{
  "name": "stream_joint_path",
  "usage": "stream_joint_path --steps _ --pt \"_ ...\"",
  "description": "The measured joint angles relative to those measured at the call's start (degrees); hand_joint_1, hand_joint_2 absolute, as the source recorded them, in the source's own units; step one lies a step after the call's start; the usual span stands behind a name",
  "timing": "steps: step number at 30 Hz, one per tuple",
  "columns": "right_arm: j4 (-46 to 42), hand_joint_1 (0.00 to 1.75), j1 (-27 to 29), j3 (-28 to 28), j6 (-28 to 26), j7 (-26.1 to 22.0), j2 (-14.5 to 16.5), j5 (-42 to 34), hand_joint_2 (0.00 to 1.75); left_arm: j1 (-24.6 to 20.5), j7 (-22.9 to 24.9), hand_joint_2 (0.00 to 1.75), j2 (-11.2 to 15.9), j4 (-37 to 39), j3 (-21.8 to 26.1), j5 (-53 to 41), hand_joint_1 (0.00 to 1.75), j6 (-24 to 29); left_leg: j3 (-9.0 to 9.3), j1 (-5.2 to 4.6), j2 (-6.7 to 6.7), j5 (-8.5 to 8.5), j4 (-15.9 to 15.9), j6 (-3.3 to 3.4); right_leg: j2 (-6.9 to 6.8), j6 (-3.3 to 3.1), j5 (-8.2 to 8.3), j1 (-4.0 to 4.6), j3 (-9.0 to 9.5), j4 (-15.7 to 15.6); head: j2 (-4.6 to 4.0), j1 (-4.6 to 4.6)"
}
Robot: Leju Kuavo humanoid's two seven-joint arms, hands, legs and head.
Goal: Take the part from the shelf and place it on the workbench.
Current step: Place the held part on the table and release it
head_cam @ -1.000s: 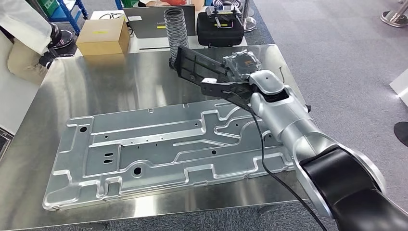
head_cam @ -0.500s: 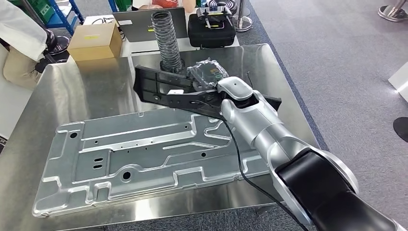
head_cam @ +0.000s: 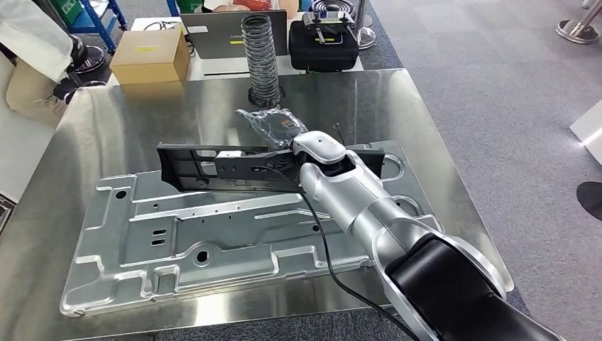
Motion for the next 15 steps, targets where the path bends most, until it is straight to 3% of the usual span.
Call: stream_joint_path --steps 2,5,7,11,12,13,15 --pt "0.0 0.00 -0.1 0.0 -0.3 0.0 0.1 -0.6 0.00 0.0 0.2 0.00 -0.2 0.0 -0.1 -0.3 0.00 -0.1 -0.04 -0.21 0.00 -0.11 0.1 -0.34 -0.17 -0.55 2.04 0.32 2.86 -6.1 0.01 -0.03" --pt "0.2 0.00 -0.1 0.0 -0.5 0.0 0.1 -1.2 0.00 0.0 0.8 0.00 -0.3 0.0 -0.5 -0.8 0.00 0.2 -0.09 -0.15 0.08 -0.14 0.0 -1.16 -0.24 -0.99 2.41 0.36 3.29 -7.3 0.01 -0.02" --pt "0.2 0.00 -0.1 0.0 -0.5 0.0 0.0 -1.4 0.00 0.0 1.2 0.00 -0.3 0.0 -0.7 -1.1 0.00 0.5 -0.65 -0.08 0.12 -1.29 1.5 -1.77 -0.28 -1.44 2.80 -0.03 3.65 -8.0 0.01 -0.11" --pt "0.4 0.00 -0.1 0.0 -0.6 0.1 0.0 -1.7 0.00 0.1 1.5 0.00 -0.2 0.0 -0.9 -1.2 0.00 1.1 -6.63 0.39 0.15 -7.47 14.8 -2.87 -0.34 -1.81 2.93 -0.18 3.87 -8.3 0.00 -0.31" --pt "0.5 0.00 0.0 0.0 -0.6 0.2 0.0 -1.9 0.00 0.1 1.5 0.00 -0.2 0.0 -0.9 -1.2 0.00 1.2 -7.32 0.54 0.15 -7.49 16.2 -3.09 -0.34 -1.79 2.91 -0.21 3.88 -8.3 -0.01 -0.31" --pt "0.5 0.00 0.0 0.0 -0.7 0.2 0.0 -2.2 0.00 0.1 1.5 0.00 -0.2 0.0 -0.9 -1.3 0.00 1.1 -6.84 0.72 0.16 -6.38 15.2 -3.27 -0.32 -1.72 2.86 -0.26 3.89 -8.2 0.00 -0.31" --pt "0.5 0.00 0.0 -0.5 -1.0 0.2 0.0 -3.6 0.00 0.1 1.5 0.00 -0.1 0.0 -0.9 -1.5 0.00 1.1 -3.25 1.13 0.23 -2.58 7.9 -3.52 -0.27 -1.35 2.62 -0.38 3.95 -7.9 -0.01 -0.31"
